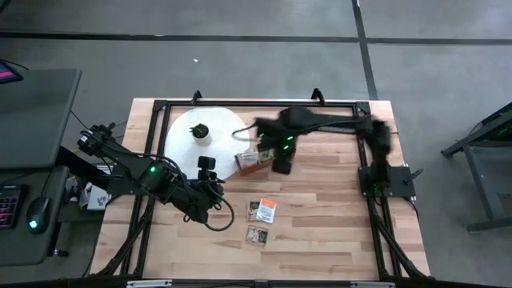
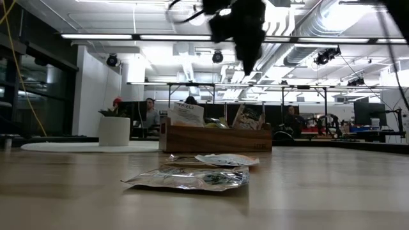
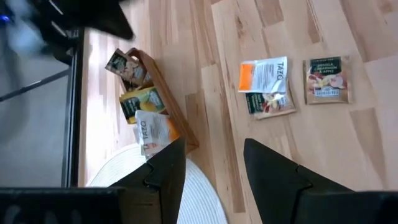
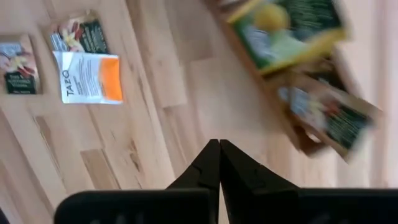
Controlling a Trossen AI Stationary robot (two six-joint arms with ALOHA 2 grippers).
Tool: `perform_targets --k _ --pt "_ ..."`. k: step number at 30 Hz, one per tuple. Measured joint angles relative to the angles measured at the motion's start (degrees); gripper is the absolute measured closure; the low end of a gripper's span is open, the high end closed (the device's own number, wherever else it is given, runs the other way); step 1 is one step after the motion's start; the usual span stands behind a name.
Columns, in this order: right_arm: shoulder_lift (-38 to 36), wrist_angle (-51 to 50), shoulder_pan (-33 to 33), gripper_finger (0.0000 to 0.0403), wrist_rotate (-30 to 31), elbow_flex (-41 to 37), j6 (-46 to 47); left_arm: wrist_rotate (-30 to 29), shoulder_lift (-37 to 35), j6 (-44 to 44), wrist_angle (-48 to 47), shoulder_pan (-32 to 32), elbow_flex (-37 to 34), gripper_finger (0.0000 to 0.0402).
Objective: Pick & Place Tea
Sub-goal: Put the brown tea bag into the right section of the wooden organizer
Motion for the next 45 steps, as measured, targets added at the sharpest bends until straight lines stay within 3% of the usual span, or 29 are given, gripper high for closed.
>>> perform_targets --k 3,8,12,15,20,22,32,45 --pt "-10.87 7.94 -1.84 0.0402 -1.35 -10.76 3.33 -1.35 0.00 0.23 -0.52 0.02 0.00 0.0244" --pt "-28.04 33.60 -1.71 0.0402 -0.28 -32.98 15.69 -3.02 0.00 1.47 -0.66 0.02 0.00 0.0244" --pt "-33.29 52.02 1.18 0.0402 5.88 -46.50 24.19 -3.18 0.00 1.51 -0.68 0.02 0.00 0.0244" --pt "-32.58 58.88 3.68 0.0403 12.97 -52.32 29.34 -3.19 0.00 1.51 -0.62 0.02 0.00 0.0244" --pt "-28.86 63.86 6.76 0.0403 24.77 -56.06 36.17 -3.11 0.00 1.33 -0.52 0.02 0.00 0.0244" --pt "-27.41 66.13 7.02 0.0403 26.93 -56.59 38.83 -2.88 0.00 1.30 -0.53 0.02 0.00 0.0244" --pt "-19.47 71.16 7.04 0.0403 24.42 -56.44 42.39 -2.74 0.00 0.34 -0.45 0.02 0.00 0.0244" --pt "-19.53 69.64 4.59 0.0403 29.06 -56.42 46.65 -2.69 0.00 0.02 -0.49 0.02 0.00 0.0244"
